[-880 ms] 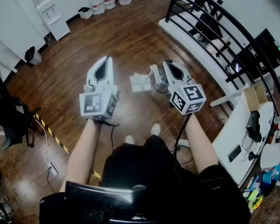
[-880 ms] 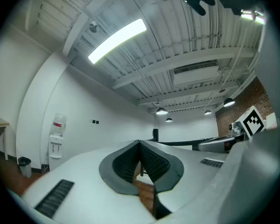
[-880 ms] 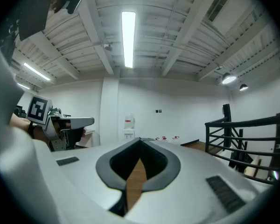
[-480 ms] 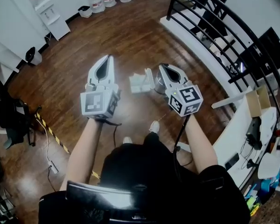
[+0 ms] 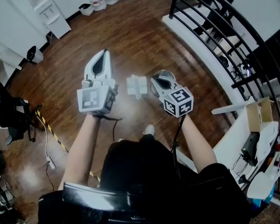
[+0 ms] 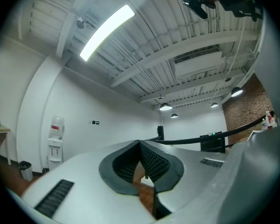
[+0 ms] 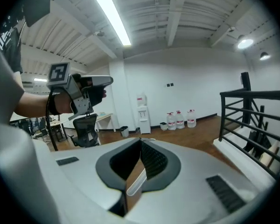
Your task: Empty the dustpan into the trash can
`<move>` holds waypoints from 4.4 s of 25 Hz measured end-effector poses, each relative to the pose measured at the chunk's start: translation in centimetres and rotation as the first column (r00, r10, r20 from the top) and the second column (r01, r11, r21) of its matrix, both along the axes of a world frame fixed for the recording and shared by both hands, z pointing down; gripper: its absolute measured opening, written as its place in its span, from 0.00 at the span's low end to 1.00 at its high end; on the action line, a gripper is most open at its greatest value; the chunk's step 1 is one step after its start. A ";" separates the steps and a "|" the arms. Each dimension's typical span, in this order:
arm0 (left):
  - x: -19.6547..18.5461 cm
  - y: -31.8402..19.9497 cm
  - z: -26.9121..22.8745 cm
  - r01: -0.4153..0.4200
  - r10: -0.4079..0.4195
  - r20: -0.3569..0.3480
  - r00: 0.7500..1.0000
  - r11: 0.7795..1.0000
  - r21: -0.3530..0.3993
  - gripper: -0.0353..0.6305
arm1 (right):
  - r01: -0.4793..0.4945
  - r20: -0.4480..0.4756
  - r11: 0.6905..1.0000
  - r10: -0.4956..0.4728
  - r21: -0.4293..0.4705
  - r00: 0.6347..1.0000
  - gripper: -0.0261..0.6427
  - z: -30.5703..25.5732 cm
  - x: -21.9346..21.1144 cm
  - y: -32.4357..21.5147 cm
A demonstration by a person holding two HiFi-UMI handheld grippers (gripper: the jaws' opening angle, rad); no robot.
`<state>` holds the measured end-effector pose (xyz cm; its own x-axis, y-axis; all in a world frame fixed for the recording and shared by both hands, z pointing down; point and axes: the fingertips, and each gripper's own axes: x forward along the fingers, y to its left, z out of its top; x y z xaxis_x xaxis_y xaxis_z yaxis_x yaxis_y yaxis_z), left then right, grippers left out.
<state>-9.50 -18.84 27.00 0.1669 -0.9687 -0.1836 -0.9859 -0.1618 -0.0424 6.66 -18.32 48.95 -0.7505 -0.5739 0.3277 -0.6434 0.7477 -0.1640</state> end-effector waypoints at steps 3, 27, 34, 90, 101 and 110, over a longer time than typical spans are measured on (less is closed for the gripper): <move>-0.6 -0.9 1.7 0.007 -0.006 0.016 1.000 1.000 -0.023 0.06 | 0.041 -0.011 0.997 -0.042 -0.063 0.999 0.08 2.8 0.3 -0.6; -7.3 -7.5 17.9 0.067 -0.053 0.080 0.995 0.979 -0.194 0.06 | 0.054 -0.035 0.837 -0.087 -0.545 0.996 0.40 20.9 -8.1 -1.1; -8.8 -8.5 17.8 0.108 -0.100 0.050 0.994 0.973 -0.203 0.06 | 0.050 -0.082 0.792 -0.125 -0.608 0.989 0.40 23.7 -9.1 -1.7; -13.5 -9.9 20.3 0.102 -0.135 -0.064 0.989 0.925 -0.366 0.06 | 0.198 0.140 0.761 -0.142 -0.617 0.980 0.05 15.7 -15.2 -4.2; -6.9 -12.4 24.1 -0.235 0.063 -0.353 0.934 0.850 -0.470 0.06 | 0.197 0.190 0.850 -0.117 -0.489 0.975 0.06 6.4 -13.6 -4.4; 0.7 -13.5 26.8 -0.582 0.133 -0.707 0.695 0.681 -0.445 0.06 | 0.103 0.185 0.906 -0.027 -0.411 0.982 0.07 1.0 -9.5 -3.1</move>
